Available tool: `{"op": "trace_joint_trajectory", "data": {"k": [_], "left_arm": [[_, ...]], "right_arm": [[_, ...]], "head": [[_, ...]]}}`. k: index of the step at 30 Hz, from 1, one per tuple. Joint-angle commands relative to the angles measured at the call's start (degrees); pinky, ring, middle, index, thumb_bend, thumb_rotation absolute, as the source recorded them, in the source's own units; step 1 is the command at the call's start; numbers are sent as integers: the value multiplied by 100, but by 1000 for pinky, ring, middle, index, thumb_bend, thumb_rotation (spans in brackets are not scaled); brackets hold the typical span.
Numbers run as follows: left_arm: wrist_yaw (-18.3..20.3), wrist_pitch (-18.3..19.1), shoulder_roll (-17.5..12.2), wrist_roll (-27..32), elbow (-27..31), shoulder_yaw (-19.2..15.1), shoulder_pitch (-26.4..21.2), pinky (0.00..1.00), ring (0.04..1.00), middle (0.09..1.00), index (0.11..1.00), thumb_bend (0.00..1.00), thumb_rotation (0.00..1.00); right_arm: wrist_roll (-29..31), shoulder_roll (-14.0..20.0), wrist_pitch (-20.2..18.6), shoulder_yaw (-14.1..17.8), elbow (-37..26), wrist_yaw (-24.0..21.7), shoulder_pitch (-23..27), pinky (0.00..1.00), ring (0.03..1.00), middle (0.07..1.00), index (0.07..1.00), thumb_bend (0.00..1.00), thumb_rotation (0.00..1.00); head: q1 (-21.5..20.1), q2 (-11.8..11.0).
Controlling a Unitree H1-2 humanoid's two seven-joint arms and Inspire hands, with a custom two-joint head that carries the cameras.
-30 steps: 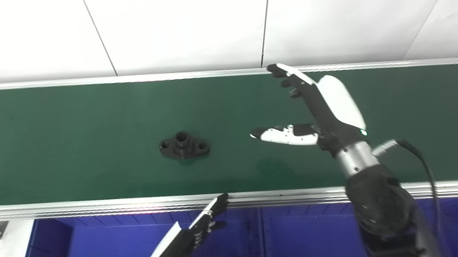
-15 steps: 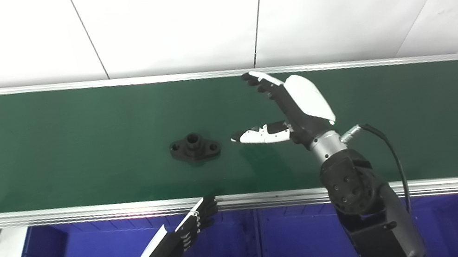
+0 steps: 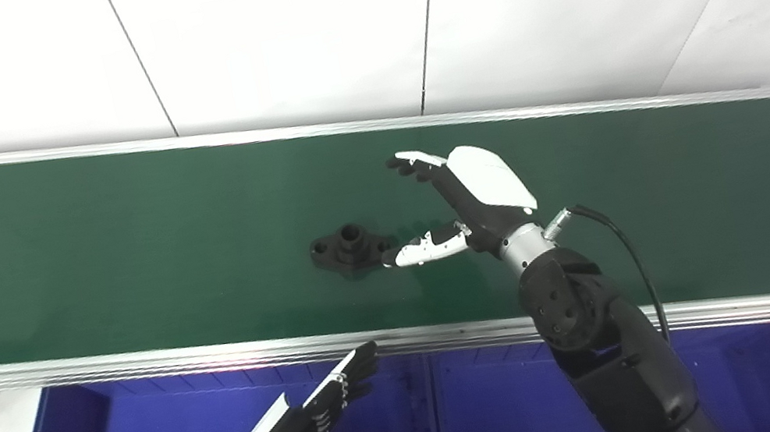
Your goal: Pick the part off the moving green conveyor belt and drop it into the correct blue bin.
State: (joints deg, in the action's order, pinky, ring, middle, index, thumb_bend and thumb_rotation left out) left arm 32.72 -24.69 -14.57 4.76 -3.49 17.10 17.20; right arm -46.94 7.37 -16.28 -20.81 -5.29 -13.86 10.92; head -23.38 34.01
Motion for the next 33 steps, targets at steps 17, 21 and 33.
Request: {"op": "trace_joint_trajectory", "data": {"k": [17,21,33], "left_arm": [[30,-220,55,70,127,-35,9,947,980,992,981,818,679],[9,-221,63,36,142,-38,6,941,979,991,986,818,686],[-36,-216,66,22,225,2,30,962,996,998,995,812,701]], "right_arm": [[-159,110,48,-278,453,42,177,777,812,822,833,810,253],[-138,140,86,-301,570,135,158,772,807,814,824,796,232],[-159,435,234,-501,618,422,-3,371,423,491,532,535,0]], "head": [[36,46],[25,67],[22,139]]}}
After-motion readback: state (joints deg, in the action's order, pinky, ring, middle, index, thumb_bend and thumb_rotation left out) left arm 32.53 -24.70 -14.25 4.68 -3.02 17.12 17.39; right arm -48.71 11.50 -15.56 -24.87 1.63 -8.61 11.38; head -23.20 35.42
